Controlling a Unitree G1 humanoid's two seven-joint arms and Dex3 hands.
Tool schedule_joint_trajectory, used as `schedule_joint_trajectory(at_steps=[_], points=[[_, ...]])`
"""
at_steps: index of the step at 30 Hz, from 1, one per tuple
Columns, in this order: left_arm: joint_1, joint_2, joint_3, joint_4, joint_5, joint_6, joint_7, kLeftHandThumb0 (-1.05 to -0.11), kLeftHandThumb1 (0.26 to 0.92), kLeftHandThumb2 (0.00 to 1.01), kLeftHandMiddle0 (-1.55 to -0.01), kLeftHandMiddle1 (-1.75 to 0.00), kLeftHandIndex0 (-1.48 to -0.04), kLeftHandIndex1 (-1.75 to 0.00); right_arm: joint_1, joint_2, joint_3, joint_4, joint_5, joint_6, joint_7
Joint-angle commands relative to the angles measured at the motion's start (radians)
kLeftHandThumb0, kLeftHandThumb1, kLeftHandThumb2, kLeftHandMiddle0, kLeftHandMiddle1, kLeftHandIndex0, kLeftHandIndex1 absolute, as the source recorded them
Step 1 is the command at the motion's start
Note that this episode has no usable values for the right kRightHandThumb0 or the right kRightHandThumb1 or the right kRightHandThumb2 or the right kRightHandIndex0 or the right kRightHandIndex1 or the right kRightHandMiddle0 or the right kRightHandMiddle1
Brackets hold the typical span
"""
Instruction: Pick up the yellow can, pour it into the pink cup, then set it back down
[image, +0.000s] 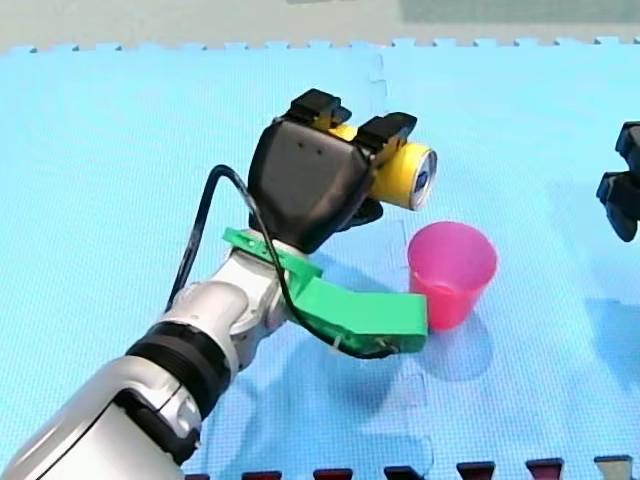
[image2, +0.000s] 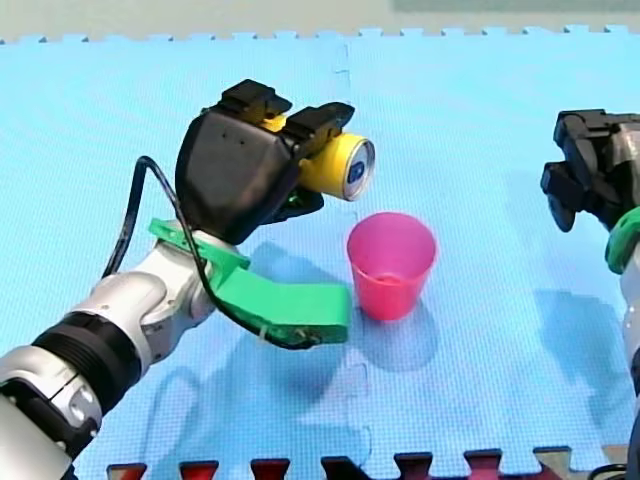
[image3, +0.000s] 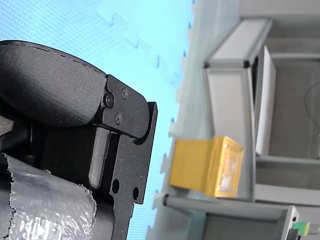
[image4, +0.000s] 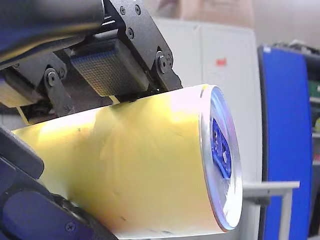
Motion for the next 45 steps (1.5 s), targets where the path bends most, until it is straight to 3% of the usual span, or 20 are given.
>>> schedule_joint_trajectory(at_steps=[1,7,24,25,27,29,35,45], points=[[-0.013,0.004,-0.011,0.008,0.006,0.01,0.018,-0.314,0.839,0.0,-0.95,-1.03,-1.18,0.0,-0.001,-0.001,-0.001,0.0,0.0,0.0,-0.002],[-0.017,0.007,-0.028,0.018,0.014,0.024,0.029,-0.339,0.846,0.0,-0.89,-1.23,-1.22,-0.02,-0.001,0.001,0.0,0.0,0.0,0.001,-0.003],[-0.026,0.009,-0.045,0.024,0.01,0.016,0.031,-0.36,0.854,0.0,-0.82,-1.41,-1.26,-0.1,-0.003,0.004,-0.005,0.003,0.004,-0.001,0.0],[-0.026,0.01,-0.046,0.019,0.009,0.006,0.029,-0.361,0.853,0.0,-0.81,-1.42,-1.24,-0.14,-0.004,0.004,-0.005,0.003,0.004,0.0,0.0],[-0.024,0.013,-0.046,0.007,0.004,-0.023,0.025,-0.356,0.85,0.0,-0.8,-1.45,-1.0,-0.6,-0.004,0.004,-0.006,0.004,0.004,0.0,0.001],[-0.023,0.015,-0.044,0.0,-0.001,-0.043,0.025,-0.354,0.848,0.0,-0.8,-1.45,-0.9,-0.79,-0.005,0.004,-0.006,0.004,0.004,0.0,0.001],[-0.02,0.012,-0.042,-0.006,-0.003,-0.062,0.042,-0.333,0.837,0.0,-0.79,-1.46,-0.81,-0.99,-0.005,0.004,-0.011,0.003,0.007,-0.001,0.004],[-0.022,0.014,-0.043,-0.006,0.001,-0.058,0.044,-0.323,0.829,0.0,-0.79,-1.49,-0.78,-1.07,-0.009,0.001,-0.012,0.003,0.005,0.0,0.01]])
